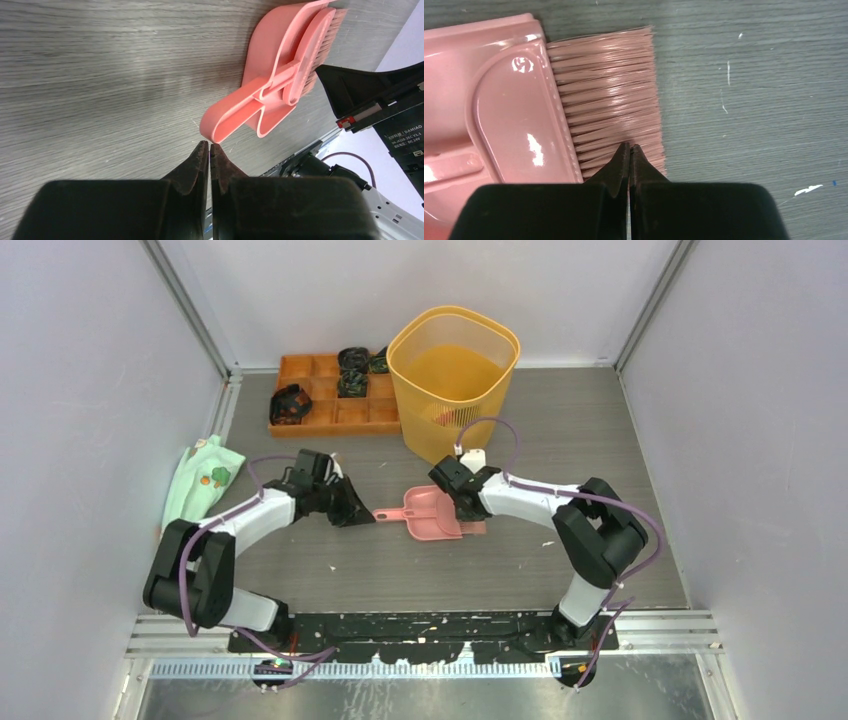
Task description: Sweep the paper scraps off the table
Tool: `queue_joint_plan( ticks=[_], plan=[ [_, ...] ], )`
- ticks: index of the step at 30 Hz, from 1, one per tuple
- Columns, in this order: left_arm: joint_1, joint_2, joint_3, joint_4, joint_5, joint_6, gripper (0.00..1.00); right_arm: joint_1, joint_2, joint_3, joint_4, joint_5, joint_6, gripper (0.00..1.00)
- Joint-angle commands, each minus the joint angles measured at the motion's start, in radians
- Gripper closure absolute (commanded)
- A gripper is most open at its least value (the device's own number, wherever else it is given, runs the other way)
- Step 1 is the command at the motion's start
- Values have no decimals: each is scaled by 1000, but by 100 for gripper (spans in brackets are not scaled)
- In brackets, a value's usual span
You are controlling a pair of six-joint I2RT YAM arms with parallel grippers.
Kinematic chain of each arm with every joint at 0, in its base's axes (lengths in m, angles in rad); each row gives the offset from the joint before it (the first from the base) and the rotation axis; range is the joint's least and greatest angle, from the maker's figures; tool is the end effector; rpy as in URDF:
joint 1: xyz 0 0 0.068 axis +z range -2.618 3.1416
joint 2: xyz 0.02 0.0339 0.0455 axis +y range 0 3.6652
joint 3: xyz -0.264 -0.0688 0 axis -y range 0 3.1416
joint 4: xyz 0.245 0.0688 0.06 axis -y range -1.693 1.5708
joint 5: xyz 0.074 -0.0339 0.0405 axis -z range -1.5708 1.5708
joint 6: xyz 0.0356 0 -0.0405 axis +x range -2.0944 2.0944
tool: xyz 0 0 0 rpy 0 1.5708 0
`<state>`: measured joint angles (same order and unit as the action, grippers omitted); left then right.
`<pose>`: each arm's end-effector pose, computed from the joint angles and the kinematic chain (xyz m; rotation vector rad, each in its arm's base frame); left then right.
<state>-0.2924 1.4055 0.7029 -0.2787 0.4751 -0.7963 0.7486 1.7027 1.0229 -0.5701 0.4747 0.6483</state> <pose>0.2453 -0.0908 0.1735 -0.4827 2.6741 -0.9874 0.2428 0.2034 0.1676 -0.0285 2.5899 -0.2101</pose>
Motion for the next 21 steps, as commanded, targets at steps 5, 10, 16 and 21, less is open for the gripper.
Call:
queue_joint_plan(
  ticks=[5, 10, 16, 21],
  plan=[
    [-50, 40, 41, 105, -53, -45, 94, 23, 11, -2, 104, -63, -30, 100],
    [-72, 77, 56, 124, -55, -50, 95, 61, 54, 45, 108, -66, -38, 99],
    [-95, 84, 46, 141, -56, -59, 95, 111, 88, 95, 95, -56, -34, 100],
    [-95, 64, 41, 139, -54, -60, 95, 130, 97, 126, 79, -49, -30, 100]
  ],
)
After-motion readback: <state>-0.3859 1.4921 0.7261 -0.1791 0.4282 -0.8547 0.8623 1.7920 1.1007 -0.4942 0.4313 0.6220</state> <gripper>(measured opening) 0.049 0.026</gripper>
